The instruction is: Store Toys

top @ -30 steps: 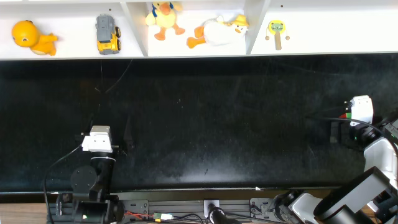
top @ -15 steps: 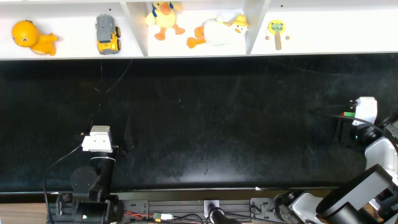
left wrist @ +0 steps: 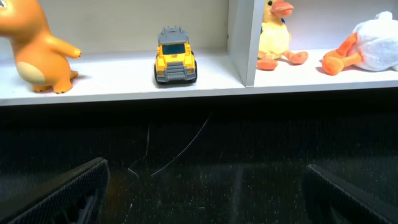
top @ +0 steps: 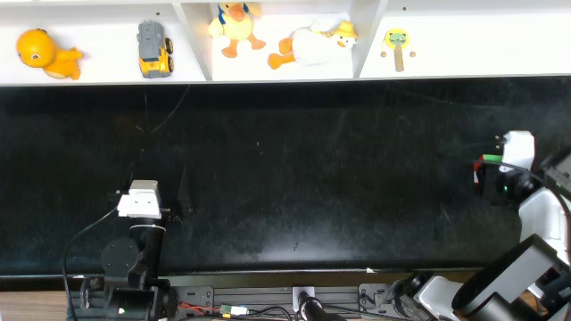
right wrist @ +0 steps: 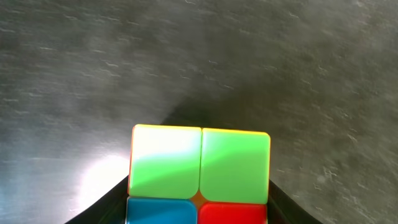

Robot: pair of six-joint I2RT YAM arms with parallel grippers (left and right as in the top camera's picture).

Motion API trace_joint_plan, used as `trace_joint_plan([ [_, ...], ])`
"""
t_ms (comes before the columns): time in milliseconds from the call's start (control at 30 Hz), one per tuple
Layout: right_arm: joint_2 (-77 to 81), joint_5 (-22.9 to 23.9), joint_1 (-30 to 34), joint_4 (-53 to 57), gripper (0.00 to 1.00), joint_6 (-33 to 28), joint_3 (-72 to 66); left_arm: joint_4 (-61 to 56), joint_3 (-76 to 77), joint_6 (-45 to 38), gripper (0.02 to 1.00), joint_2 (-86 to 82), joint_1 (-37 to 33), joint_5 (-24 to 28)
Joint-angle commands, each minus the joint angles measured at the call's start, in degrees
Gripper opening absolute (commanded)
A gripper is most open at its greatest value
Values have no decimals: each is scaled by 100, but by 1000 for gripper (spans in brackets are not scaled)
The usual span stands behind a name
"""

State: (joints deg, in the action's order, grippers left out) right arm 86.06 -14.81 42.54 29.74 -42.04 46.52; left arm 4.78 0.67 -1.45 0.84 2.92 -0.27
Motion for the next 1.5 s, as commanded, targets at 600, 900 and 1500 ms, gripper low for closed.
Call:
trace_joint_plan([
  [600, 1558, 433, -1687, 756, 419, 1469, 3543, 9, -20, -17, 998, -68, -7, -31],
  [900, 2020, 382, -1908, 802, 432, 1792, 4286, 9, -20, -17, 998, -68, -7, -28],
  [1500, 2603, 275, -1939, 660, 437, 1939, 4579, 9, -20, -17, 998, -68, -7, -31],
])
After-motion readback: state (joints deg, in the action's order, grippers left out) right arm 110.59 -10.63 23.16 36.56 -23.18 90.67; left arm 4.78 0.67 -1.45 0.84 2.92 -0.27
